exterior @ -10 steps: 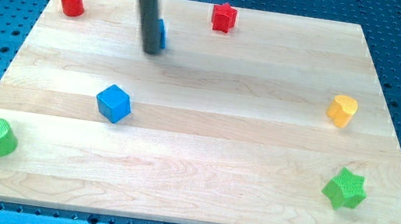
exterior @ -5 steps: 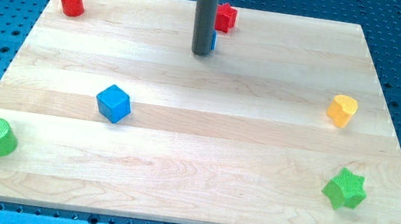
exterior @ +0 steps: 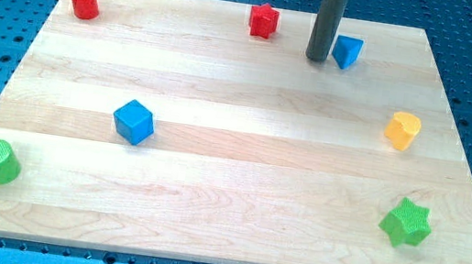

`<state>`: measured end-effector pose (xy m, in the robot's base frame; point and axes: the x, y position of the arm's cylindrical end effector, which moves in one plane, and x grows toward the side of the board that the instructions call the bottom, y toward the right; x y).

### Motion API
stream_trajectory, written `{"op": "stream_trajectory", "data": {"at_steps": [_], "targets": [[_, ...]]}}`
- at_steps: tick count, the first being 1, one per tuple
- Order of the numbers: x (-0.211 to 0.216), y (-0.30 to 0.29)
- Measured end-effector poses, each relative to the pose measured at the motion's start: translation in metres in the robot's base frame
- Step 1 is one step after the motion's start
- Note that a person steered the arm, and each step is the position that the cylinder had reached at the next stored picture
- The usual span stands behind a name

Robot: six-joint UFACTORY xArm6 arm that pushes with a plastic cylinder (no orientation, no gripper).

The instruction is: Slide the triangle to the top right side of the board

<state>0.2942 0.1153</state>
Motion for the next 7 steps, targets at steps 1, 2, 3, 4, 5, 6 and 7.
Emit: {"op": "stream_trajectory", "data": {"at_steps": [1,2,3,4,5,6,7], "targets": [[-0.025,0.070],[-0.028,0.077],[-0.017,0.074],[-0.007,0.073],[-0.007,0.083],[-0.004,0.093],[-0.004,0.107]]}}
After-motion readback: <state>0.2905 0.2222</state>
